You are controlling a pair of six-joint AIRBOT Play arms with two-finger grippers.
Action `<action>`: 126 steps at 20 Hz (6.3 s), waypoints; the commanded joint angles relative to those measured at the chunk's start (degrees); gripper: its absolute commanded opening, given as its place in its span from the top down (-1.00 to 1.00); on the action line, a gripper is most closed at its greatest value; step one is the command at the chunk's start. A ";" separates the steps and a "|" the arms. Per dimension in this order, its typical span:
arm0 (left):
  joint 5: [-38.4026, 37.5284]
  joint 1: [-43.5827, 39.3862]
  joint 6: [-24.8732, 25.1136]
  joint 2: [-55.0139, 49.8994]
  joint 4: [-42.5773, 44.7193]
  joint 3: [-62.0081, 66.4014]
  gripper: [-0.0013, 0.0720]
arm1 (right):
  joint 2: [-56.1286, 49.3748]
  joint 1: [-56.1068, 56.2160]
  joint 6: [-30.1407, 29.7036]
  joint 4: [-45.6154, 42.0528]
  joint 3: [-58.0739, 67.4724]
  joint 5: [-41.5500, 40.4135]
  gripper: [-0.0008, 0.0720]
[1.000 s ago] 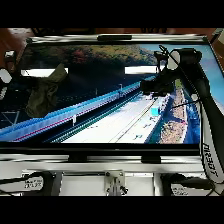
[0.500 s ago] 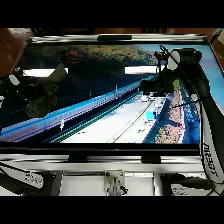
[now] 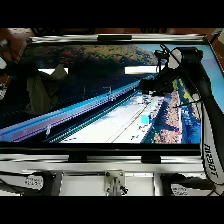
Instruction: Fold the shirts.
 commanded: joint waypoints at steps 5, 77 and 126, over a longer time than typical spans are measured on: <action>-4.35 -23.71 -0.31 23.34 -8.35 3.37 0.89 | 10.71 -0.02 -6.01 -13.29 10.21 7.02 -0.41; 7.89 -36.20 0.24 -0.31 -43.39 -36.98 0.89 | -4.44 -22.82 -23.93 33.64 -43.34 -24.04 0.40; -27.23 -27.39 -10.54 -20.94 14.12 15.50 0.04 | 7.54 -25.92 -11.58 36.26 -50.25 -47.63 0.80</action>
